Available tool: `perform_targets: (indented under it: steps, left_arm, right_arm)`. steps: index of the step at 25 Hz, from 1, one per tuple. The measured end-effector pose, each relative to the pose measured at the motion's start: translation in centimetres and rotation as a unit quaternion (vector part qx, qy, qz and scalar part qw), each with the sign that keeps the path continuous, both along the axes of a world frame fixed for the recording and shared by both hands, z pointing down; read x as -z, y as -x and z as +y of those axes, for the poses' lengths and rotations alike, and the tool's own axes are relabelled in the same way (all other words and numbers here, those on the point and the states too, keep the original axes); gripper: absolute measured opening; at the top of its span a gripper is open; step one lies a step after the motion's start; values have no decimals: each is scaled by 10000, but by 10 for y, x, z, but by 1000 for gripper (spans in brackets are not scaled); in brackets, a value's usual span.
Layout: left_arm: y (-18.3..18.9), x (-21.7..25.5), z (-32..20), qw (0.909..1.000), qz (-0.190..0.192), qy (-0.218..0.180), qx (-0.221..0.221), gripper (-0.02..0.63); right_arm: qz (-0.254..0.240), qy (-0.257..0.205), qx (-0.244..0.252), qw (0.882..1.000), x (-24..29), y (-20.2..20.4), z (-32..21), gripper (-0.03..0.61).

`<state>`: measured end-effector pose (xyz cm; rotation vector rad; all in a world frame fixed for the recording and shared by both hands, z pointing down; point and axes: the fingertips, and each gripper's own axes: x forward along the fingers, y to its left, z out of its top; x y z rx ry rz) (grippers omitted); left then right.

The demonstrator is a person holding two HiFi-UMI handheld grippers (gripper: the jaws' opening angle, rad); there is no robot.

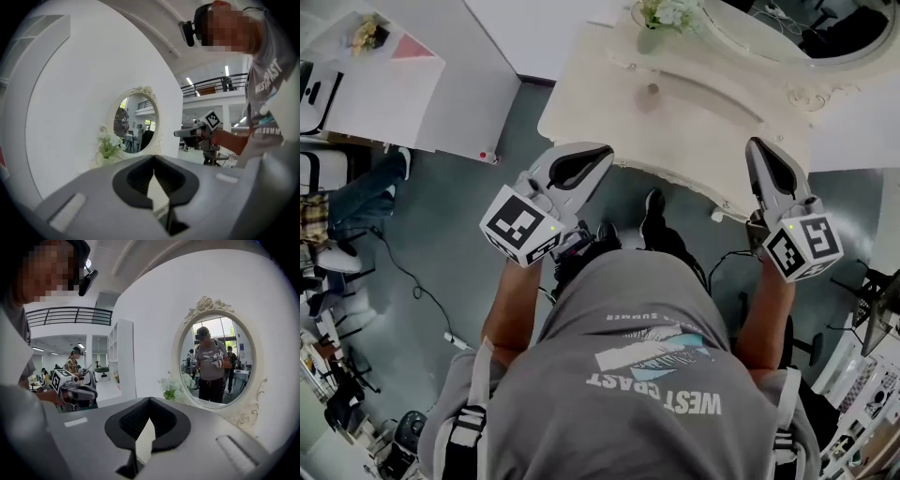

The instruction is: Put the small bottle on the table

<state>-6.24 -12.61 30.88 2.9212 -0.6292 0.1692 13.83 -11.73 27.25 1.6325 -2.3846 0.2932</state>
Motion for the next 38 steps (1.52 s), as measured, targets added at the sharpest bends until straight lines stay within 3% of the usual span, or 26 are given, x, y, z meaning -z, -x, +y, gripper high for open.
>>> perform_targets:
  steps: [12,23,38]
  left_arm:
    - [-35,3,35,9974,56,-39,-712,2]
    - [-80,8,79,9942,-15,-89,-1068,2]
    - [-216,16,238,9810,-337,-134,-1905,2]
  right_arm:
    - [141,-130,-576,9982,23,-23,73,2]
    - [152,-268,-843,9960,35,-58,134,2]
    - [14,-49,-1274,9918,15,-160,309,0]
